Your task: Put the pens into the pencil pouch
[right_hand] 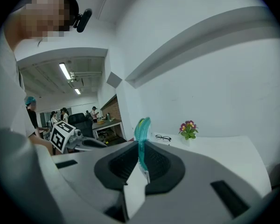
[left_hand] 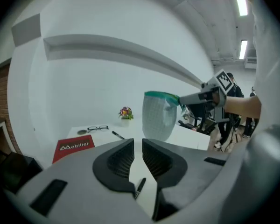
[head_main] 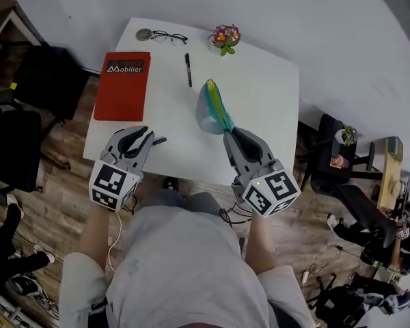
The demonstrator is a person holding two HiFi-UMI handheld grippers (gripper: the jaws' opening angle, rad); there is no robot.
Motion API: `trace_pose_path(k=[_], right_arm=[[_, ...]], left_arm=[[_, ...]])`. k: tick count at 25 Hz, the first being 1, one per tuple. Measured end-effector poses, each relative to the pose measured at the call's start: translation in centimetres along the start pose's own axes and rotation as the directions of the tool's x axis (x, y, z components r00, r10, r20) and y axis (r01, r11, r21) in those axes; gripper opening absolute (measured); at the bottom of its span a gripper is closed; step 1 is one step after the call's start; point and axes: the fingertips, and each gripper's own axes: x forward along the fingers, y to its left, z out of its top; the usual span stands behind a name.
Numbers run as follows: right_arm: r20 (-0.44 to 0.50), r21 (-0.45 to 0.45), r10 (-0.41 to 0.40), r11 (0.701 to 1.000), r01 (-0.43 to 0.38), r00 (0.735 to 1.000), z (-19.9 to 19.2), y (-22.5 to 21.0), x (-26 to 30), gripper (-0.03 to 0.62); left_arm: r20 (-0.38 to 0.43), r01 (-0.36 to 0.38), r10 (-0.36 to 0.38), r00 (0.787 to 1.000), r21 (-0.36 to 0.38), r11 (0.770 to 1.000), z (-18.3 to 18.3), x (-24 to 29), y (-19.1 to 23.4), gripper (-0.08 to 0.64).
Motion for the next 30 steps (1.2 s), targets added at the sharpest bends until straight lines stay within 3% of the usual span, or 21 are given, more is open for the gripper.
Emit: trace_pose_path(k=[3, 5, 11, 16, 26, 30], right_arm=[[-0.012, -0.001, -0.002, 1.0, 0.002, 1.0, -0.5, 0.7, -0.2, 0.056], [-0.019, 0.005, -0.005, 1.0, 0.005, 1.0, -0.9, 0.9, -0.5, 0.057], [-0.034, 0.015, -0.017, 1.0, 0.018, 0.999, -1.9, 1.1, -1.3, 0.057], [-0.047, 0.025, -0.027, 0.999, 0.028, 0.999, -2.4, 0.6, -1.9, 0.057], [-0.067, 0.02, -0.032, 0.999, 0.034, 0.997, -2.7, -0.7, -2.7, 0.057], [-0.07, 0.02, -0.027, 0.999, 0.029, 0.997, -2.8, -1.0, -2.7, 0.057]], left_arm=[[-0.127, 0.086, -0.082, 0.989, 0.024, 0.996, -3.9, 1.5, -1.0, 0.034], [-0.211, 0.145, -0.135, 0.968, 0.034, 0.989, -6.3, 2.4, -1.6, 0.122], [-0.401, 0.263, -0.207, 0.893, 0.091, 0.961, -10.8, 4.8, -2.3, 0.13], [-0.526, 0.359, -0.262, 0.809, 0.09, 0.929, -12.7, 6.8, -3.2, 0.133], [-0.687, 0.411, -0.221, 0.692, 0.123, 0.903, -15.3, 9.2, -2.5, 0.133], [-0.696, 0.403, -0.22, 0.683, 0.108, 0.909, -15.4, 9.4, -2.3, 0.129]])
